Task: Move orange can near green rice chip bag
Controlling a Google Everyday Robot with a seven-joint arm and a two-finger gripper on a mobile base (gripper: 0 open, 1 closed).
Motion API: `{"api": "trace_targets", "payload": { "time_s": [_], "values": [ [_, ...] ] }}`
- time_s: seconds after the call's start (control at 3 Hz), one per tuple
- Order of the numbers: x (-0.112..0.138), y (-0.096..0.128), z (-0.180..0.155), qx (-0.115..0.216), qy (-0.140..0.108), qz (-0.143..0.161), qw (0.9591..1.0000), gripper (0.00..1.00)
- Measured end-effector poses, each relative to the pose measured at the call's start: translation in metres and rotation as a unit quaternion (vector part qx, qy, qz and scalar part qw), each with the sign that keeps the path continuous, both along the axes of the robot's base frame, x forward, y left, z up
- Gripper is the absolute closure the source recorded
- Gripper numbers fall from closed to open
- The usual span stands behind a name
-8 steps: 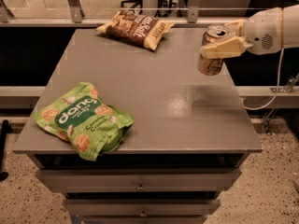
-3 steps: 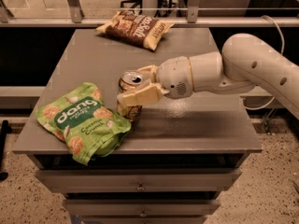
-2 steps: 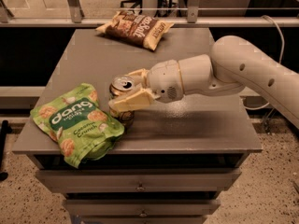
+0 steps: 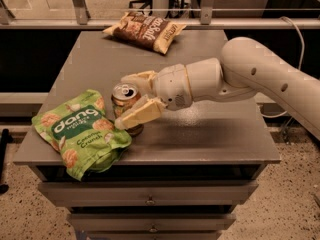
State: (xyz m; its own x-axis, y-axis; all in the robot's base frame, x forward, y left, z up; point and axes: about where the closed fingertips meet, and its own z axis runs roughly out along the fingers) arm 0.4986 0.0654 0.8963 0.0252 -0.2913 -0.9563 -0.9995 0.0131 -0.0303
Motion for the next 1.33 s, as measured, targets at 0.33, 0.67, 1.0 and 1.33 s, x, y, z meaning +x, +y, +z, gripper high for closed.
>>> {"api": "trace_targets", "payload": {
  "time_s": [0.33, 0.67, 1.0, 1.33],
  "values": [
    [0.0, 0.0, 0.0, -0.003, -0.006, 0.002, 1.0, 0.0],
    [0.005, -0.016, 0.004, -0.012, -0.018, -0.009, 0.9997, 0.0],
    [0.023, -0.069, 0.02, -0.023, -0.04, -0.046, 0.9979, 0.0],
    [0.05, -0.146, 0.051, -0.023, -0.075, -0.104, 0.9914, 0.0]
  ]
}}
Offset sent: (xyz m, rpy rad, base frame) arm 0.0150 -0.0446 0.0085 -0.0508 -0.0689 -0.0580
